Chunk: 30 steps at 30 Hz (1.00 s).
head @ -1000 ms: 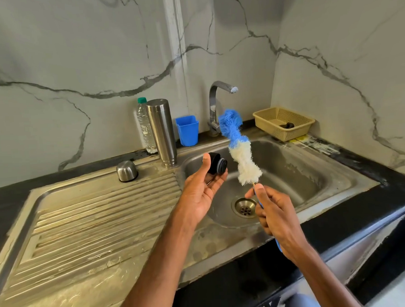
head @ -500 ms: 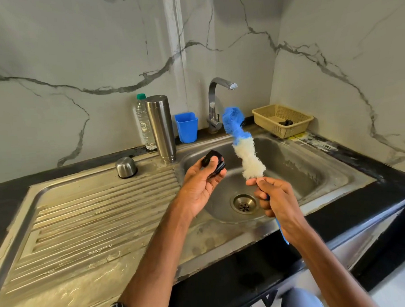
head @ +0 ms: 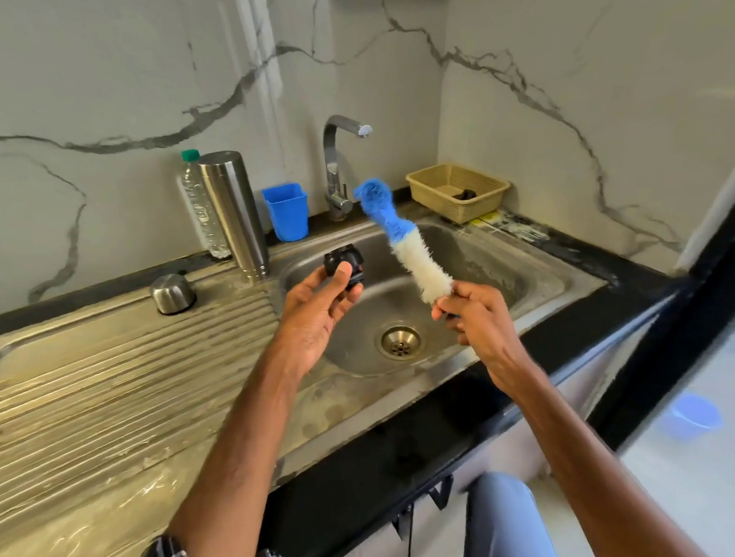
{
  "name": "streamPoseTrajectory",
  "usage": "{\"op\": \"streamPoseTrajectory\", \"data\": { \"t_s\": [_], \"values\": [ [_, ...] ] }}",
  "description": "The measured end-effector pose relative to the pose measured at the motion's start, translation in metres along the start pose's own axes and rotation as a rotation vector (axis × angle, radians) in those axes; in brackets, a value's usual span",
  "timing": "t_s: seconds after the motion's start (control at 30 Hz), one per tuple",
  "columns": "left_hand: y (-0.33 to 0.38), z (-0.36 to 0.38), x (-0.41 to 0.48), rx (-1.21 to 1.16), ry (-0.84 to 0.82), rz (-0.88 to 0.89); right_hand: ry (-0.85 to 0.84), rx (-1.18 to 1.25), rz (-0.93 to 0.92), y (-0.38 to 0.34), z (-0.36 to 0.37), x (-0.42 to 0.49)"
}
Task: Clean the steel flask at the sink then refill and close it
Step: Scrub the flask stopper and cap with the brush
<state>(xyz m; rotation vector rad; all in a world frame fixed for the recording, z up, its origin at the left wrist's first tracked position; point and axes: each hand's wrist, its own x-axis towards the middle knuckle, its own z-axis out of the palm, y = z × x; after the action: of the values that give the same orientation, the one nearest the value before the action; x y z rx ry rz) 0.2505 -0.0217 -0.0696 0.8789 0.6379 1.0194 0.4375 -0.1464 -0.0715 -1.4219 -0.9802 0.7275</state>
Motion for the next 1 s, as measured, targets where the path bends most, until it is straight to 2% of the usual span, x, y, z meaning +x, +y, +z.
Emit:
{"op": "streamPoseTrajectory", "data": {
  "t_s": [0.17,0.37,0.57,0.67,0.8,1.0],
  "values": [
    [-0.007,0.005,0.001,0.014,0.023,-0.029,-0.018,-0.063,-0.001,0.009,-0.014,-0.018],
    [-0.009,0.004,0.004,0.005,0.062,0.004,-0.021,-0.277,-0.066,0.019,-0.019,-0.034],
    [-0.009,-0.002,0.008,0.000,0.111,0.010,-0.068,-0.264,-0.072,0.020,-0.017,-0.038],
    [-0.010,-0.001,0.006,0.010,0.073,0.004,-0.024,-0.315,-0.077,0.021,-0.013,-0.036],
    [-0.012,0.003,0.006,-0.020,0.044,-0.014,-0.068,-0.294,-0.131,0.024,-0.010,-0.042],
    [-0.015,0.003,0.005,-0.019,0.020,-0.050,-0.127,-0.190,-0.026,0.024,-0.008,-0.038]
  ]
}}
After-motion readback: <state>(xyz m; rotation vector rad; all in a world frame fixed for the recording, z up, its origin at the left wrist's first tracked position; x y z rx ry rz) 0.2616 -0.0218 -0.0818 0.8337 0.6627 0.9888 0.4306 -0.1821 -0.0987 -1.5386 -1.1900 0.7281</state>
